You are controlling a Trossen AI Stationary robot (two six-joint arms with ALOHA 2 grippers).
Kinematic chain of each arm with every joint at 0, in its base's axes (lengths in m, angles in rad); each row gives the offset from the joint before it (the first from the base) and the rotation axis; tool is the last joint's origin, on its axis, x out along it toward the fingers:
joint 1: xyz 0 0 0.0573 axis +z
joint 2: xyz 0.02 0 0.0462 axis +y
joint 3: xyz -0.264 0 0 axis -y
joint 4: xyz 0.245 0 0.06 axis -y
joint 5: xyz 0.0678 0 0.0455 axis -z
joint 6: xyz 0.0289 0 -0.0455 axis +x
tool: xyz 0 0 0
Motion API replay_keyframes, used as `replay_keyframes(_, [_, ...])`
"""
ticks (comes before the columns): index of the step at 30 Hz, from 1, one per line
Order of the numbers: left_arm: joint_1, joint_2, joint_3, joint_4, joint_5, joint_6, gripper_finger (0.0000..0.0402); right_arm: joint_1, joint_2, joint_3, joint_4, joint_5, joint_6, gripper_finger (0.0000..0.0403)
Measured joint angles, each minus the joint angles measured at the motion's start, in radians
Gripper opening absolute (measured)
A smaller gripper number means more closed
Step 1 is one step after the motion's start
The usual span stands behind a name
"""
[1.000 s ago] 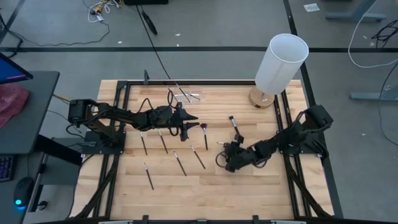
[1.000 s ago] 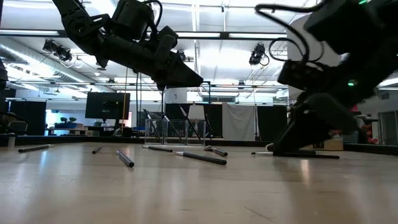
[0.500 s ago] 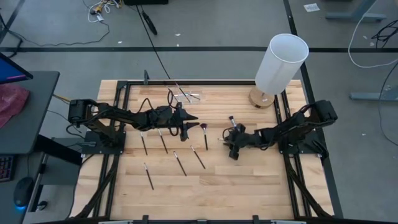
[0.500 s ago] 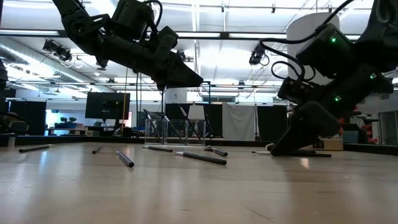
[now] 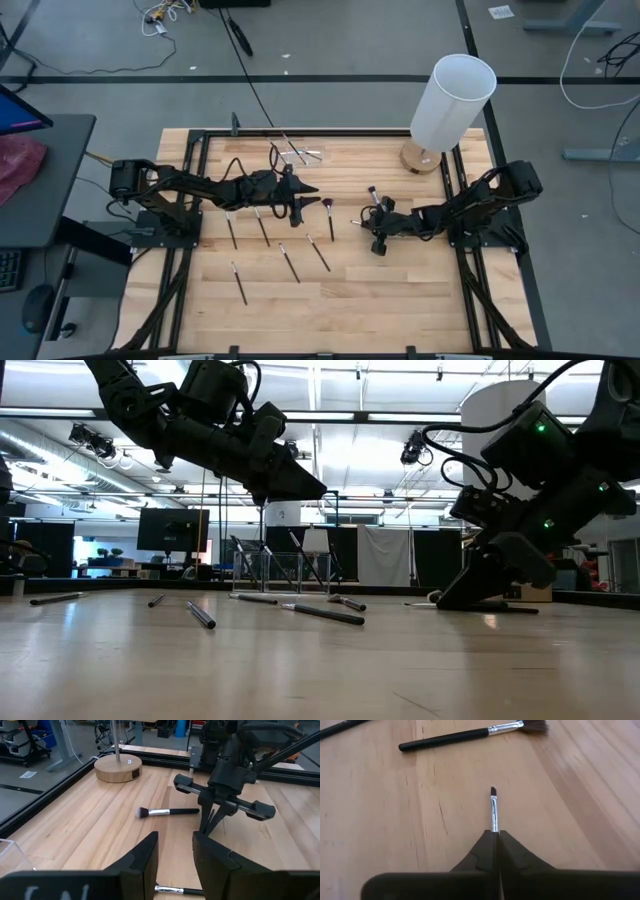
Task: Put items in baskets/containers
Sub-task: Put the black eyeshadow brush into the transparent organizer
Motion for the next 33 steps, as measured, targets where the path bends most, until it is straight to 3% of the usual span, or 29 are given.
replay_keyframes(10, [-0.001,0.000,0.000,0.000,0.089,0.003,0.0122,0.001,0.016,-0.014,0.161,-0.044,0.034,0.0001])
replay_keyframes(14, [-0.008,0.000,0.000,0.000,0.097,0.025,0.0122,0.004,0.020,-0.014,0.251,-0.088,0.035,0.0000])
replay_keyframes(26, [-0.101,0.024,-0.001,0.021,0.098,0.155,0.0122,0.004,0.017,-0.012,0.505,-0.075,0.008,0.0000])
replay_keyframes(29, [-0.127,0.079,0.000,0.091,0.105,0.163,0.0122,0.005,0.015,-0.020,0.619,-0.116,0.000,0.0000])
replay_keyframes(33, [-0.140,0.175,0.000,0.251,0.196,0.163,0.0122,0.005,0.014,-0.024,0.760,-0.198,-0.018,0.0000])
